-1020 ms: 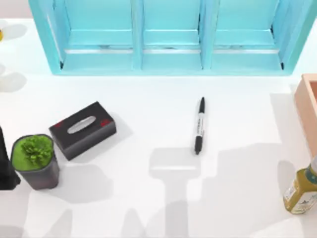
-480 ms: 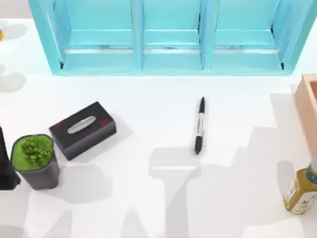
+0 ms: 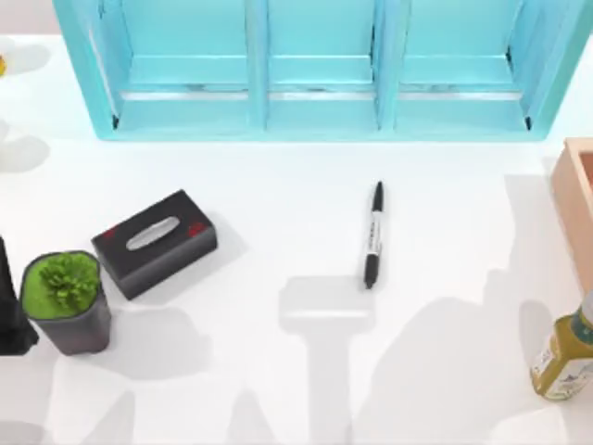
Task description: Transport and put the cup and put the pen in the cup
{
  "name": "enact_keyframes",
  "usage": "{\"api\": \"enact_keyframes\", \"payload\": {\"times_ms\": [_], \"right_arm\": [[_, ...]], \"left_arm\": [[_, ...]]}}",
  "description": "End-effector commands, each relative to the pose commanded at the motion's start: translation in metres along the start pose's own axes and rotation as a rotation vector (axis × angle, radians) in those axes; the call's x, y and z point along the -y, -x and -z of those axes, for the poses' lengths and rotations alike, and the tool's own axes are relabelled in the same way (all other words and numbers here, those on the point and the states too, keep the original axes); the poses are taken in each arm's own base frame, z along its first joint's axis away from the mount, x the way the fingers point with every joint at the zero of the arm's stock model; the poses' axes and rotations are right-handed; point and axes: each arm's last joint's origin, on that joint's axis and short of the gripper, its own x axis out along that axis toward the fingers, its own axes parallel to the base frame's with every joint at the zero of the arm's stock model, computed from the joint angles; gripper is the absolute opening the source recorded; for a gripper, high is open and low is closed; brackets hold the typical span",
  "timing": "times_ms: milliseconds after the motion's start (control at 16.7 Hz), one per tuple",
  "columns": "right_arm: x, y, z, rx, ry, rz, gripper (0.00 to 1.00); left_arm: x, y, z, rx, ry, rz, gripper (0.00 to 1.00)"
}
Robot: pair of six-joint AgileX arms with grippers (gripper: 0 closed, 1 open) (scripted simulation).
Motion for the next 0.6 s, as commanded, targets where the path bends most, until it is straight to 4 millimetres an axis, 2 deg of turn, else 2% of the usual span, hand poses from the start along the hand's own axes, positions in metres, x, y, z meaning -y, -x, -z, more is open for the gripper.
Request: {"api": "enact_keyframes", "payload": {"times_ms": [180,300,600], "right_arm": [[0.0,-0.036,0.0,0.008,0.0,0.003,1.0],[-0.001,-0.052,0.003,0.001,0.001,0.0,1.0],[-0.001,-0.056,0.004,-0.002,0.0,-0.001,1.0]], "left_arm": [[0.0,0.0,0.0,0.0,0.0,0.0,1.0],[0.0,0.0,0.0,0.0,0.0,0.0,1.0],[0.0,0.0,0.0,0.0,0.0,0.0,1.0]]}}
